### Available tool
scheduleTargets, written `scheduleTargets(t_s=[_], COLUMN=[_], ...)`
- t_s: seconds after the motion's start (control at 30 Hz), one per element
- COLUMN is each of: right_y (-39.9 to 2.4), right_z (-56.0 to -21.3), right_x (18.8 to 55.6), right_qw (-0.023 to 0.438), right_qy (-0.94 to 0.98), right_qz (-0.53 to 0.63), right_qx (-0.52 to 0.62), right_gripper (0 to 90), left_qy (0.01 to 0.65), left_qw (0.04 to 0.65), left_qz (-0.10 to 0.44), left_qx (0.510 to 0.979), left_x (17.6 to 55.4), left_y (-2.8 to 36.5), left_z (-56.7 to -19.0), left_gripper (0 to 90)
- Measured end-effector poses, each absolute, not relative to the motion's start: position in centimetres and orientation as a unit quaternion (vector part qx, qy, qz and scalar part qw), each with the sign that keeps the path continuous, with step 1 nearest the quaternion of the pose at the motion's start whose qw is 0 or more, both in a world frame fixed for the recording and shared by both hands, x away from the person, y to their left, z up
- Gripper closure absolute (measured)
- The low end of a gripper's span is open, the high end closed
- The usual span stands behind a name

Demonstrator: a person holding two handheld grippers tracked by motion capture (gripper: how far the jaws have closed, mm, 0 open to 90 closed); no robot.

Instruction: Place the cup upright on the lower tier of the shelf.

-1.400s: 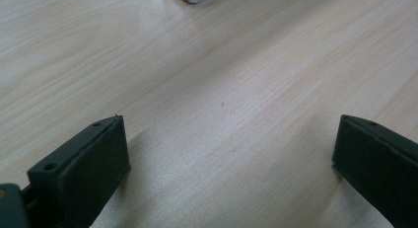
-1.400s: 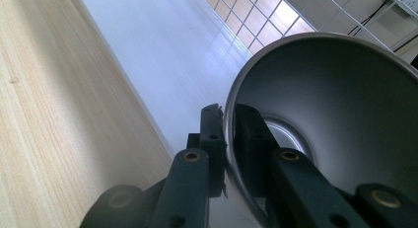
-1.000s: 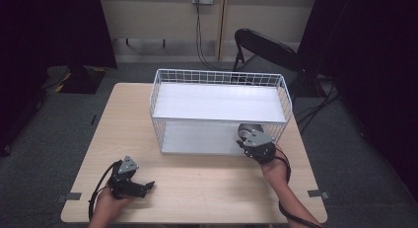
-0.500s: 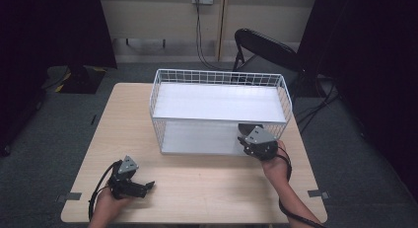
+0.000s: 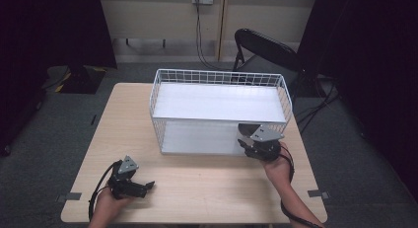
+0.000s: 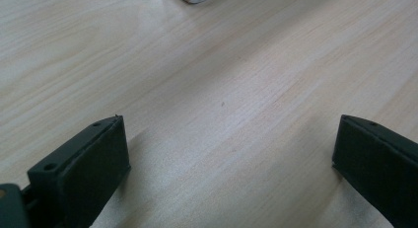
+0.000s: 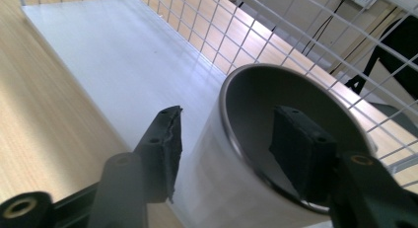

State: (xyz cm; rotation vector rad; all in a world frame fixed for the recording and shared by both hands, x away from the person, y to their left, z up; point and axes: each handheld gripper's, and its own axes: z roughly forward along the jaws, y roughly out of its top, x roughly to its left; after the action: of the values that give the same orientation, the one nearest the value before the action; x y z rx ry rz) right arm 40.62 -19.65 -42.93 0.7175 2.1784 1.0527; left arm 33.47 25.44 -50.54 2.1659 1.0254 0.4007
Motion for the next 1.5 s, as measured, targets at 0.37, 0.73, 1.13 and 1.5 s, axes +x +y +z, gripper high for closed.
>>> scheduleTargets(t_s=[0.37, 0.73, 1.13, 1.5], right_y=[-19.8, -19.7, -19.0, -18.5], right_z=[-42.2, -41.5, -40.9, -41.2], right_x=[40.0, 39.0, 37.7, 36.4], right_qw=[0.273, 0.238, 0.223, 0.204], right_qy=[0.820, 0.820, 0.829, 0.838], right_qz=[0.421, 0.439, 0.440, 0.442], right_qx=[0.276, 0.281, 0.263, 0.246], right_gripper=[24.7, 16.9, 14.1, 13.8], left_qy=[0.395, 0.395, 0.395, 0.395], left_qw=[0.348, 0.348, 0.348, 0.348], left_qz=[0.155, 0.155, 0.155, 0.155], left_qx=[0.836, 0.836, 0.836, 0.836], left_x=[33.5, 33.5, 33.5, 33.5], left_y=[25.4, 25.4, 25.4, 25.4], left_z=[-50.5, -50.5, -50.5, -50.5], left_gripper=[0.0, 0.0, 0.0, 0.0])
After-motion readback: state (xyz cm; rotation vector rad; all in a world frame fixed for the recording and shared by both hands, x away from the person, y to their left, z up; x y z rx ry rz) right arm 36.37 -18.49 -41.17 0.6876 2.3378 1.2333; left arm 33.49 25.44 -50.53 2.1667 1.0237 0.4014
